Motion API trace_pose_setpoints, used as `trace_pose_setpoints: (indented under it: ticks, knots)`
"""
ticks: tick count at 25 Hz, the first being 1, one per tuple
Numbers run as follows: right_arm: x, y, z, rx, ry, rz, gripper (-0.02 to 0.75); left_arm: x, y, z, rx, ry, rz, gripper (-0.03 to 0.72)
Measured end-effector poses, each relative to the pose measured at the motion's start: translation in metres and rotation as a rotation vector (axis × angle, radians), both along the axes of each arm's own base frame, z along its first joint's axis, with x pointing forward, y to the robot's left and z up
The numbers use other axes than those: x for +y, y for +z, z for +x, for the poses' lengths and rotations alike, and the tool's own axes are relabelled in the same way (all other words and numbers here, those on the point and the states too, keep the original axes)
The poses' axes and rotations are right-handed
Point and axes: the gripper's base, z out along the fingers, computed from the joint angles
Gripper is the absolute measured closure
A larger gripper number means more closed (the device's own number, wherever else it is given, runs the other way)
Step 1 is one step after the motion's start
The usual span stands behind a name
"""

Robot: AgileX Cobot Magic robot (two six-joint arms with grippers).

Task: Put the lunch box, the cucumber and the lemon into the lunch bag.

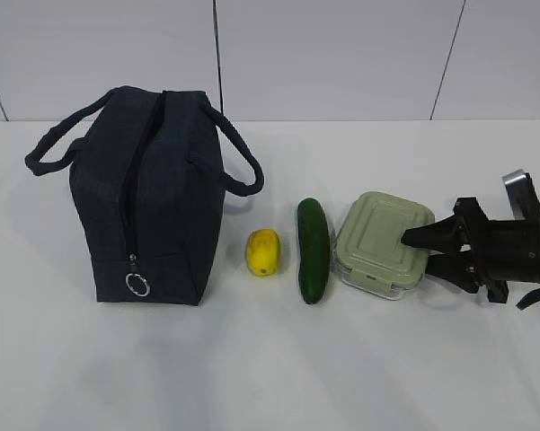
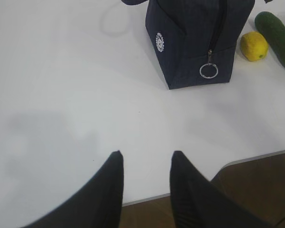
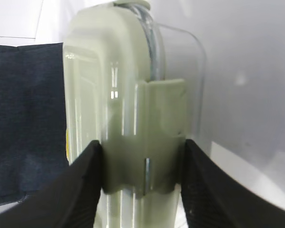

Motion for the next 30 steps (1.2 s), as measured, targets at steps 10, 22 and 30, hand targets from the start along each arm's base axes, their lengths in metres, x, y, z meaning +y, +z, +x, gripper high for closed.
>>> trace_pose_setpoints:
  ticks: [10,22,30]
  knots:
    - [0.0019,0.0017,-0.0008,-0.014,0.021,0.021,0.378,0.0,0.0,0.0,0.0,0.0,0.0,0.45]
    - [0.0063,0.0081,-0.0022,-0.052,0.061,0.089,0.379,-0.0039,0.0007,-0.0004,0.0,-0.026,-0.042,0.451]
    - [0.0075,0.0068,-0.0048,-0.046,0.097,0.074,0.38,-0.0059,0.0081,-0.0012,-0.012,-0.039,-0.063,0.452]
